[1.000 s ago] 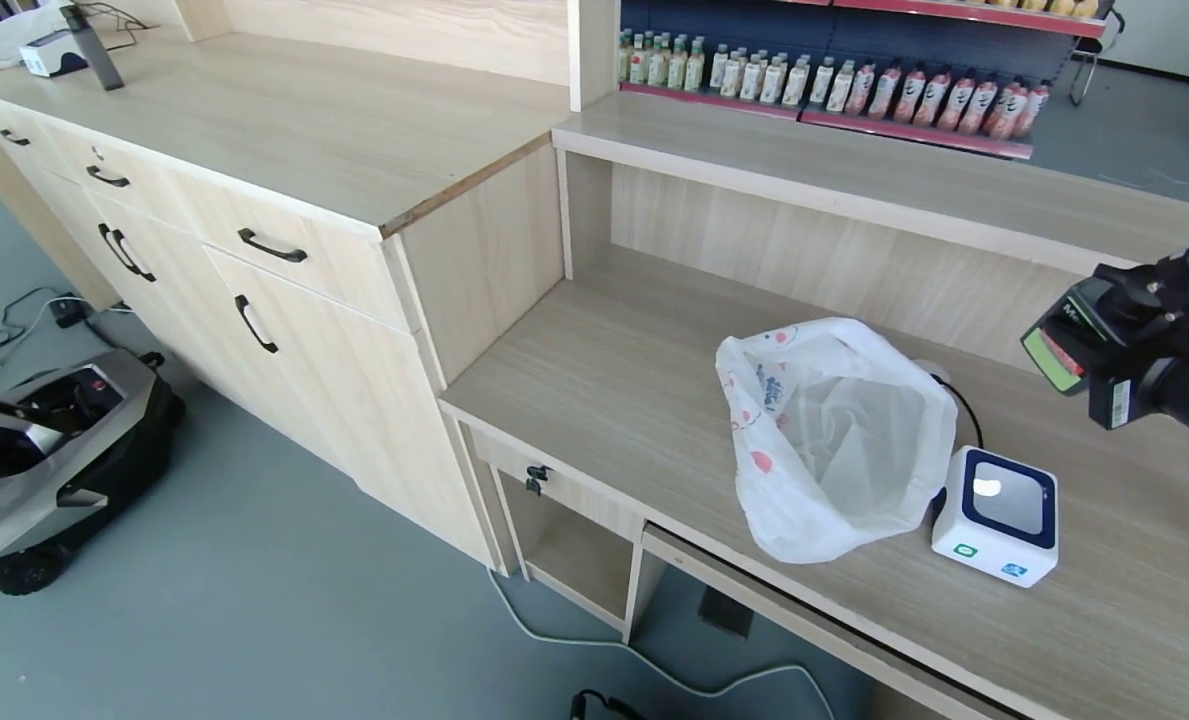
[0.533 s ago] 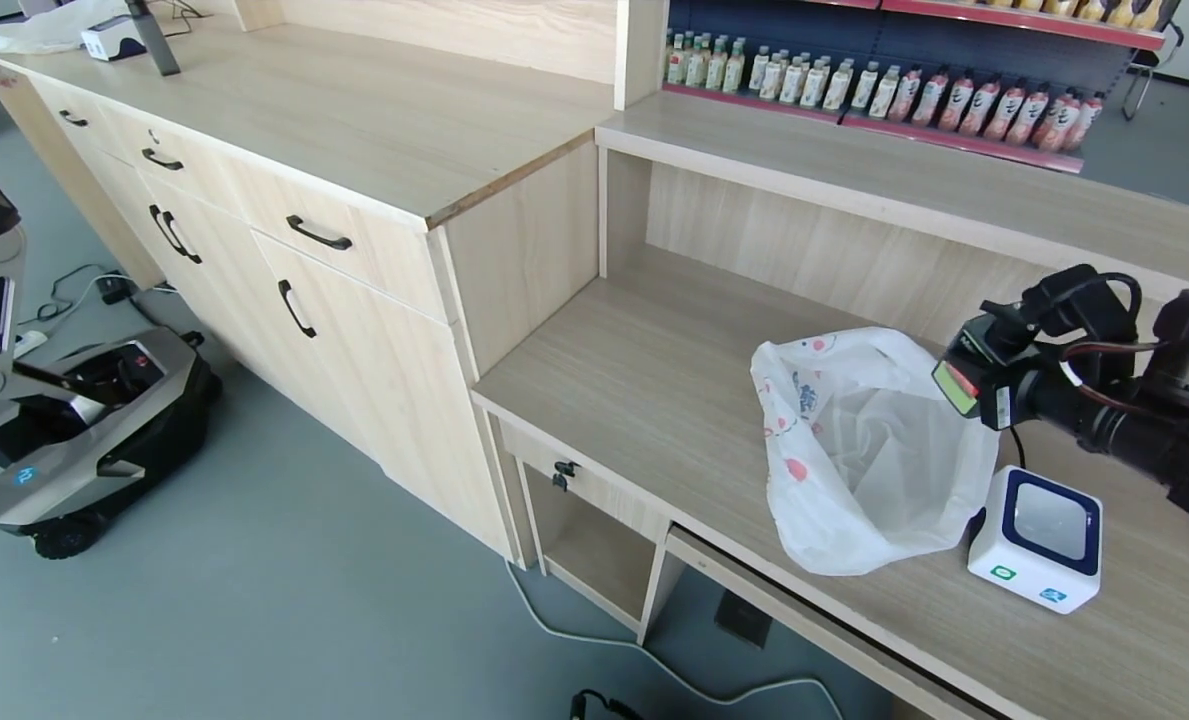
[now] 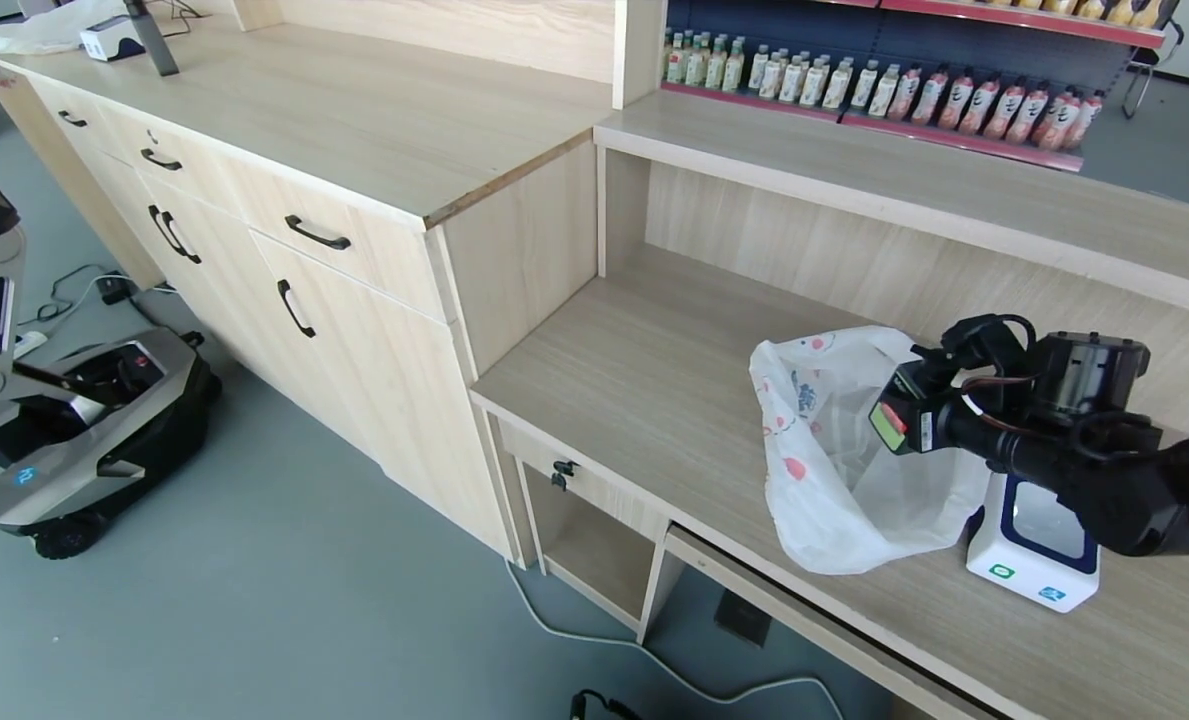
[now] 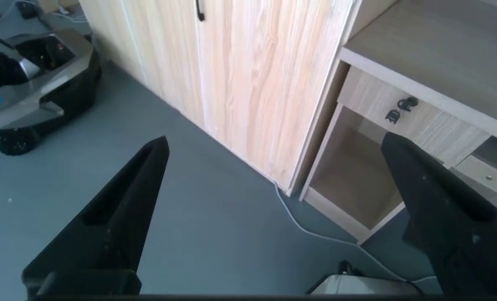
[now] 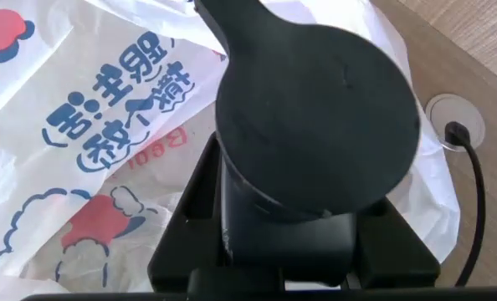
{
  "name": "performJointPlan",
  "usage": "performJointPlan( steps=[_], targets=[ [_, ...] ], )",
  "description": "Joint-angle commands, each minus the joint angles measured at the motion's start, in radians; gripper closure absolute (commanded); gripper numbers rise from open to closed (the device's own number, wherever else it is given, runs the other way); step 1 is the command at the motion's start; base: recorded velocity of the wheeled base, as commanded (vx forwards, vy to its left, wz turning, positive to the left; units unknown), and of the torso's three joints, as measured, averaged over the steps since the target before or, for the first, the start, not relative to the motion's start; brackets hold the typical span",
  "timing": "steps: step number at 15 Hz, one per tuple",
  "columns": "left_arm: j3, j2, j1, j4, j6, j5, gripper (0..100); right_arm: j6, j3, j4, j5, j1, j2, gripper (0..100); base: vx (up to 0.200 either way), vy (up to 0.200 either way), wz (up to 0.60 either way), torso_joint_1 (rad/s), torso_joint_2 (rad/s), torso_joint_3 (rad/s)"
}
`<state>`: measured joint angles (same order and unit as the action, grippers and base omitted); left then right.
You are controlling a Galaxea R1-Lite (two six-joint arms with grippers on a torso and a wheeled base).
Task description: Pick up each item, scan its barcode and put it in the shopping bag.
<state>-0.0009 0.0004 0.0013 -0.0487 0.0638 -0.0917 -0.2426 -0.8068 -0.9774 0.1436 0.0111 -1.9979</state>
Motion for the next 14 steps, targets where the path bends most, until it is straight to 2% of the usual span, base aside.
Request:
performJointPlan(
  steps=[1,13,14],
  targets=[
    [-0.001,0.0,0.0,0.0,0.001,0.0,0,-0.004,-0.003,0.0,0.001,-0.003,-0.041,100,0.0,0.0,0.0,0.0,0.0,0.0],
    [-0.001,0.0,0.0,0.0,0.001,0.0,0,0.0,0.028,-0.01,0.001,-0.01,-0.062,100,0.0,0.0,0.0,0.0,0.0,0.0],
    [-0.001,0.0,0.0,0.0,0.001,0.0,0,0.0,0.06,-0.015,0.001,-0.01,-0.055,0,0.0,0.0,0.0,0.0,0.0,0.0]
  ],
)
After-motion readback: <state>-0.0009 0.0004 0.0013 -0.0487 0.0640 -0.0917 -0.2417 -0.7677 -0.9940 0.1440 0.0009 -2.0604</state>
